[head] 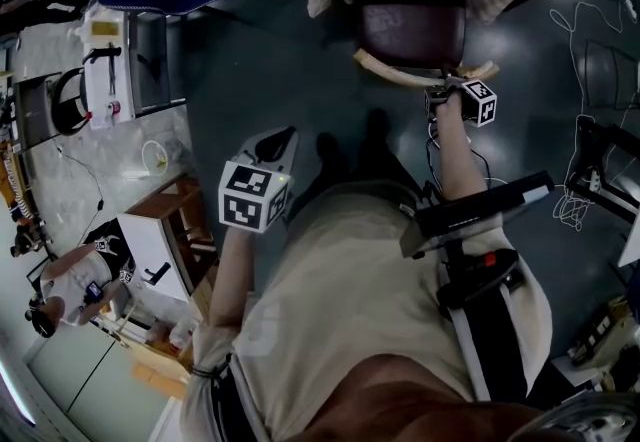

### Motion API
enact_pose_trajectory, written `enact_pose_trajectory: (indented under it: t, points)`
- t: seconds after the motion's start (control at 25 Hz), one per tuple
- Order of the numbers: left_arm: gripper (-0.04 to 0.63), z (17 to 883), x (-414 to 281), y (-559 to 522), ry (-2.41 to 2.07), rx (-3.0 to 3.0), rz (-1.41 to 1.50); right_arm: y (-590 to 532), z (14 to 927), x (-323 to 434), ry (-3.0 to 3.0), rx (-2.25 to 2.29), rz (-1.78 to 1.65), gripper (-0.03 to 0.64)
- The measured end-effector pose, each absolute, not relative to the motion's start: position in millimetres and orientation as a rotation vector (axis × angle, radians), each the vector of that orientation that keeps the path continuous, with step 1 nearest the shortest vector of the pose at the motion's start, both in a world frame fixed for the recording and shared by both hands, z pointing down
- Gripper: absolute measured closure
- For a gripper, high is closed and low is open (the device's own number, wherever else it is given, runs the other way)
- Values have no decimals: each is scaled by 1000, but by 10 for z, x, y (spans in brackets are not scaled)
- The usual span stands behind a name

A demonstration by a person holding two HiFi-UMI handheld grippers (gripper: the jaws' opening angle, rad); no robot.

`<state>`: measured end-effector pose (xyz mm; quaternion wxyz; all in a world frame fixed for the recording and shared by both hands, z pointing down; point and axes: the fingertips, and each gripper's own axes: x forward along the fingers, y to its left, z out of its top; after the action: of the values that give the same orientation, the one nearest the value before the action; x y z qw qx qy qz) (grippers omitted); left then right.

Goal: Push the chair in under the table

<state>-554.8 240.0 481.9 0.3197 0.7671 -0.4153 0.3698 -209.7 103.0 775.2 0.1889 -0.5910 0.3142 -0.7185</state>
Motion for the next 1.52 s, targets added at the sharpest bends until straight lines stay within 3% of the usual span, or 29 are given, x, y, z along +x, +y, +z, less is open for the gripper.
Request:
enact_pose_trajectory:
  t: [1.52]
  points:
    - [589,4816,-5238,2194,-1029,2036,1039,738,7757,-1808,967,-1658,-1984,422]
